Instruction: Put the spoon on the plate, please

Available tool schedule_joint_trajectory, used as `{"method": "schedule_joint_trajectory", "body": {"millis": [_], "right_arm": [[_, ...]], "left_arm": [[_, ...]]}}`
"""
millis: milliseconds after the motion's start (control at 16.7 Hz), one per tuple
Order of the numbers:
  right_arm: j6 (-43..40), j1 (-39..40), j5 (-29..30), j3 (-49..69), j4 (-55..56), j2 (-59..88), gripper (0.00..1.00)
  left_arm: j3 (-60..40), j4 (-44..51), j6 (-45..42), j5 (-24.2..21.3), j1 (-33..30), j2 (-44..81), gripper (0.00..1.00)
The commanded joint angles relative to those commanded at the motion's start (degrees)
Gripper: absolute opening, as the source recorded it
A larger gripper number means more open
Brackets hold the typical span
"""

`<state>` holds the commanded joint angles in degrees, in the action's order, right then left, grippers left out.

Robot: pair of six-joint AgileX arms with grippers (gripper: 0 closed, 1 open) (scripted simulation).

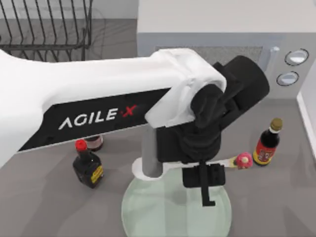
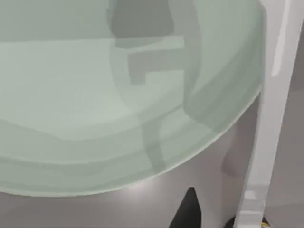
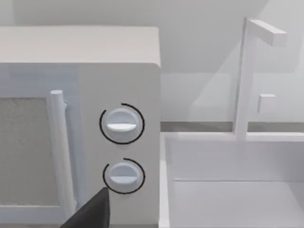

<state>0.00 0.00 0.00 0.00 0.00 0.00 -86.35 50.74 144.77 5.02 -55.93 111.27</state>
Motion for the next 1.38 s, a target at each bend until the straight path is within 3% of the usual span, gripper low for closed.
{"method": "schedule_joint_trajectory", "body": {"millis": [1200, 1380], "right_arm": [[0.00, 0.00, 0.00, 0.00, 0.00, 0.00, 1.00], [0.00, 0.00, 0.00, 0.00, 0.00, 0.00, 1.00]], "left_arm": [[9.19, 2.58, 0.04, -4.46, 0.34, 3.84, 0.00], [9.19, 2.58, 0.04, -4.46, 0.34, 3.84, 0.23]]}}
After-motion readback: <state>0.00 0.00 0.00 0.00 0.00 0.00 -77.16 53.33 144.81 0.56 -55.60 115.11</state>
